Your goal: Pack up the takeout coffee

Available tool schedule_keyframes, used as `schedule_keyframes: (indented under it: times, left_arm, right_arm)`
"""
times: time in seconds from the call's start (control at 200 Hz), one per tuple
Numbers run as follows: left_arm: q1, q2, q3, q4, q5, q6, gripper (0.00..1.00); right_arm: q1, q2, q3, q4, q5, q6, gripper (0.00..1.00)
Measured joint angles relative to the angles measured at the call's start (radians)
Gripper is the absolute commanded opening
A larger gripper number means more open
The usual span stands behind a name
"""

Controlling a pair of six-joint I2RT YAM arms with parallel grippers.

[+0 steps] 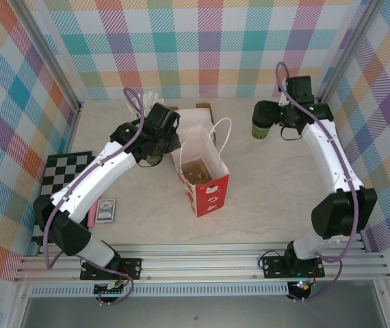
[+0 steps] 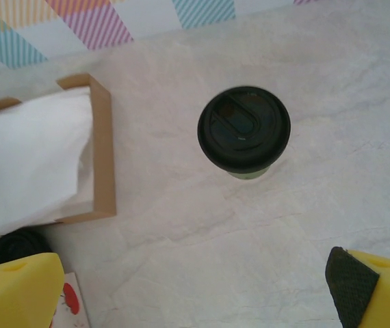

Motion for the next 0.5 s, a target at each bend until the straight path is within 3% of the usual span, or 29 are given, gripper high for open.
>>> schedule_keyframes:
  times: [0.11,0.385,0.43,0.5]
  left_arm:
    - [0.008,0.009,0.016,-0.006,0.001,0.032,0.02]
    - [0.018,0.047,0.051,-0.022,0.02,0.102,0.17]
    - [0.02,0.052,0.057,-0.022,0.029,0.106,0.23]
    - [0.024,0.055,0.061,-0.023,0.042,0.119,0.42]
  right_arm:
    - [-0.006,0.075,0.033,0.0,0.0,-0.023,1.0]
    - [-0.065,0.25,0.203,-0.045,-0.019,-0.073,1.0]
    - [-0.073,0.287,0.245,-0.059,-0.022,-0.084,1.0]
    - [-0.084,0.354,0.313,-0.083,-0.024,-0.105,1.0]
